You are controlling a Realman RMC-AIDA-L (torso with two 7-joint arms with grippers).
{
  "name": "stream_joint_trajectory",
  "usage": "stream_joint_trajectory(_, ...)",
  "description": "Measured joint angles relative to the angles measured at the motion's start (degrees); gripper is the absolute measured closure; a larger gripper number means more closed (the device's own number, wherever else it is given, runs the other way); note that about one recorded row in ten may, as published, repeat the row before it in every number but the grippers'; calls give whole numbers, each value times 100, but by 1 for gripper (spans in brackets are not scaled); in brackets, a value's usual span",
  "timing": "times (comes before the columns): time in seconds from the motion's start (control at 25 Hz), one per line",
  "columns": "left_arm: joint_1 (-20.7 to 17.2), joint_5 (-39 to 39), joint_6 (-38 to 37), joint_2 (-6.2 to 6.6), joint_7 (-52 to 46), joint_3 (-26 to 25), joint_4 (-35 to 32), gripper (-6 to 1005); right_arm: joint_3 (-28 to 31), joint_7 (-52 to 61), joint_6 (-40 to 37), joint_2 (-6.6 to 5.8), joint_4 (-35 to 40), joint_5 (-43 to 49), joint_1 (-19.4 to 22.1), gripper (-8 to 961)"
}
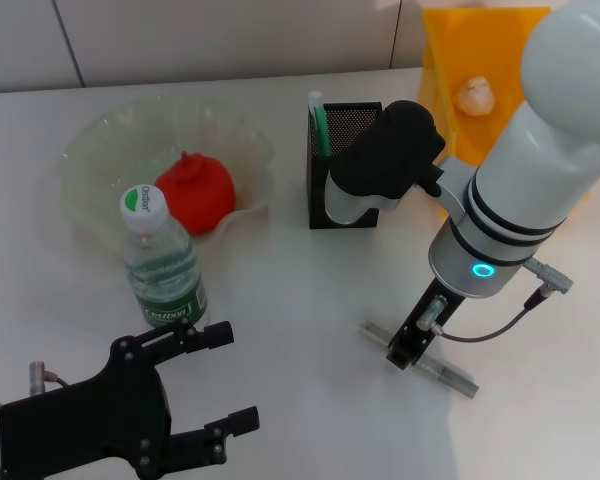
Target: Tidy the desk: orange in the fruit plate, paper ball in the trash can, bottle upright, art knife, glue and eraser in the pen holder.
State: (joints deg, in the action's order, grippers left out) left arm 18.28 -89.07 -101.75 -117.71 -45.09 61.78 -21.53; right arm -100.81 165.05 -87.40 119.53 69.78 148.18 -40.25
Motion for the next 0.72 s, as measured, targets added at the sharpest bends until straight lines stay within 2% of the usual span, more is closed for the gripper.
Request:
stream_joint_trajectory(0.4, 0, -9, 0, 3, 0, 0, 0, 193, -11, -26, -22, -4, -109, -1, -35, 717)
stream_joint_trajectory(0.6, -5, -8, -2, 2, 0, 0, 0, 193, -8, -40, -85, -3, 104, -1, 24, 810)
stream_joint_trajectory(0.72, -10, -8, -2, 3, 1, 0, 0, 193, 38, -41, -137, -1, 333, -3, 101, 820)
